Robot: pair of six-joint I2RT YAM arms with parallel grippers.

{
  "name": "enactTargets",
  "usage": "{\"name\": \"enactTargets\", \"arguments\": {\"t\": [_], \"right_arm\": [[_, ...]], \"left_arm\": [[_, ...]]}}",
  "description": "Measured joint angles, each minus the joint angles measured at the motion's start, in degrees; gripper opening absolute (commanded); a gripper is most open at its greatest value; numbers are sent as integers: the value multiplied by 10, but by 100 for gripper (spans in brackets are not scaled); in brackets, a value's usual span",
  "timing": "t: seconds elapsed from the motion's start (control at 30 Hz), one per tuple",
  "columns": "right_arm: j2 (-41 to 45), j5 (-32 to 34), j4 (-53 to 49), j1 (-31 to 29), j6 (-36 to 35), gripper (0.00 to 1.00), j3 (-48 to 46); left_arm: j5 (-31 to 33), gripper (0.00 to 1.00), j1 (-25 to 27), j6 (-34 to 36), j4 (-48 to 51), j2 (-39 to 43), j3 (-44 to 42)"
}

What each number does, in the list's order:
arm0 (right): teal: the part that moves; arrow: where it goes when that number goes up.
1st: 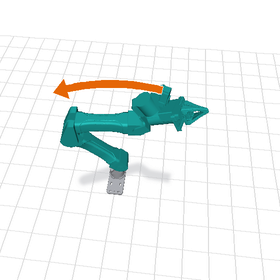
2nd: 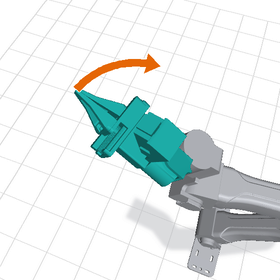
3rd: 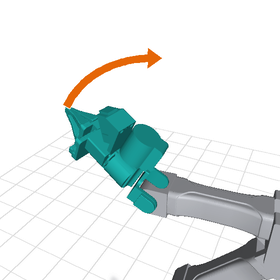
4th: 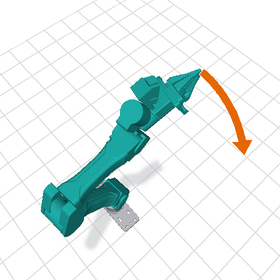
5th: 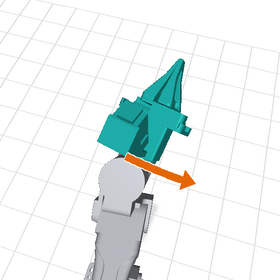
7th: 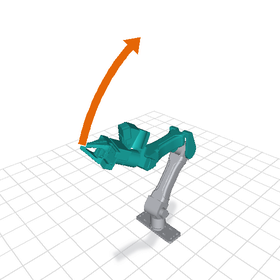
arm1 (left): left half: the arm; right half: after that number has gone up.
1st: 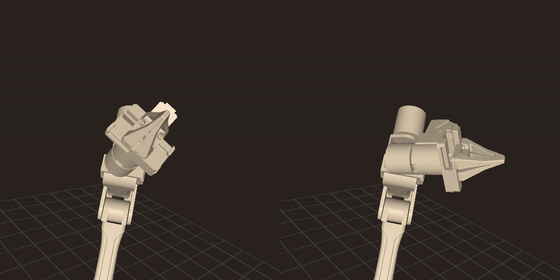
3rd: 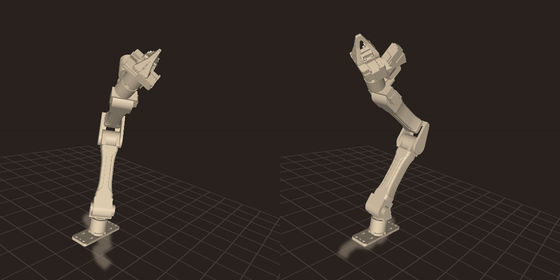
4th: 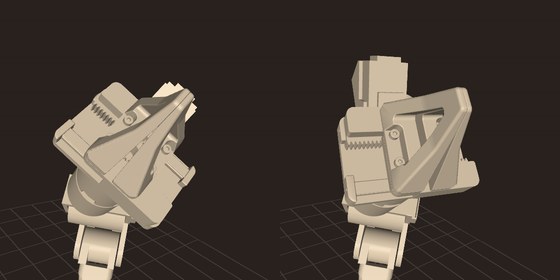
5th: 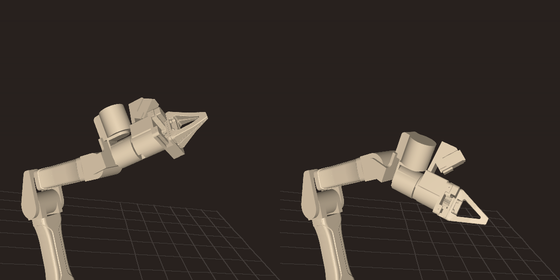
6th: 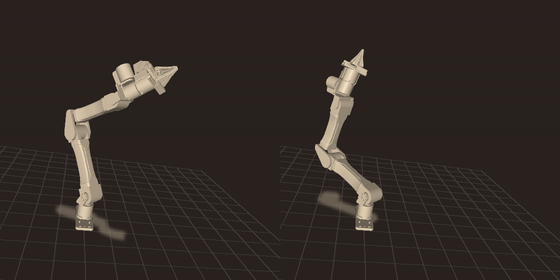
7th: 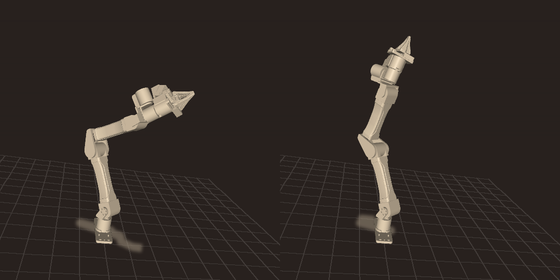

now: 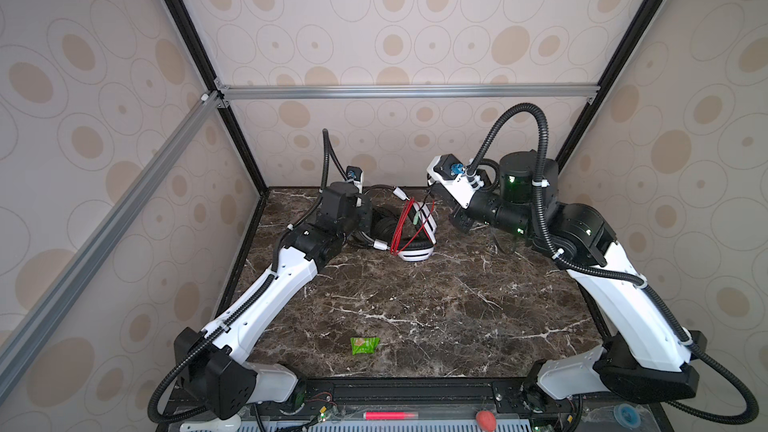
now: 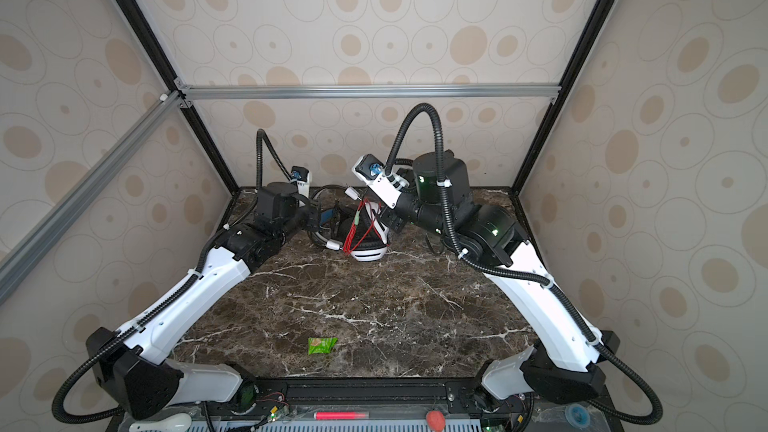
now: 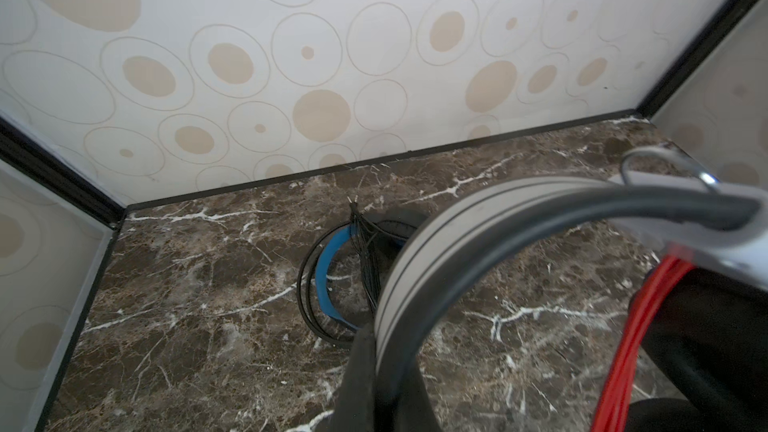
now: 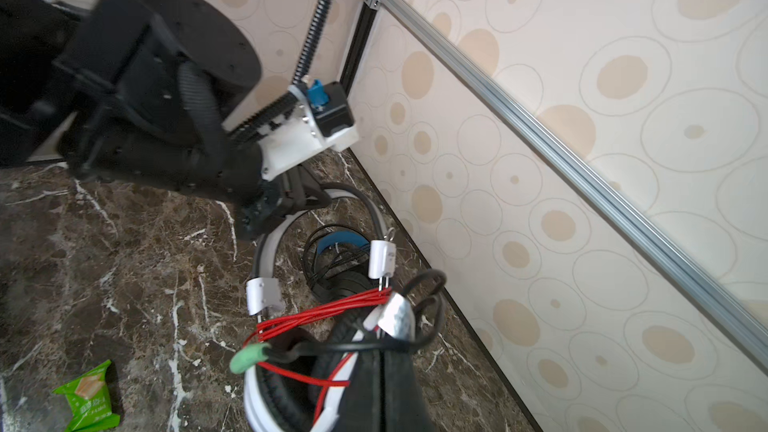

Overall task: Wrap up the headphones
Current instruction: 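Lower the headset with the left gripper while the right gripper lifts the cable over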

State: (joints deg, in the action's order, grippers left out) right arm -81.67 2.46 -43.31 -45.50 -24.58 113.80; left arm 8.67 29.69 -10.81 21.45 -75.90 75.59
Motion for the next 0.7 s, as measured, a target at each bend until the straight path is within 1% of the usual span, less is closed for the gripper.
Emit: {"name": "enactTargets", "arguments": {"t": [0.23,0.4,0.57,0.7], "right_arm": [[-35,-12,1,17,8,0,44],[-55,-6,4,29,19,0,54],[-56,2,10,75,51,0,29],[-50,3,20,104,79,0,-20]], "left_arm": [[-79,0,7,24,34,16,-5],[-116,0,17,39,50,20,-9],[-141,0,26,46,67,35,-14],[-149,0,29,46,74,46,-14]]}}
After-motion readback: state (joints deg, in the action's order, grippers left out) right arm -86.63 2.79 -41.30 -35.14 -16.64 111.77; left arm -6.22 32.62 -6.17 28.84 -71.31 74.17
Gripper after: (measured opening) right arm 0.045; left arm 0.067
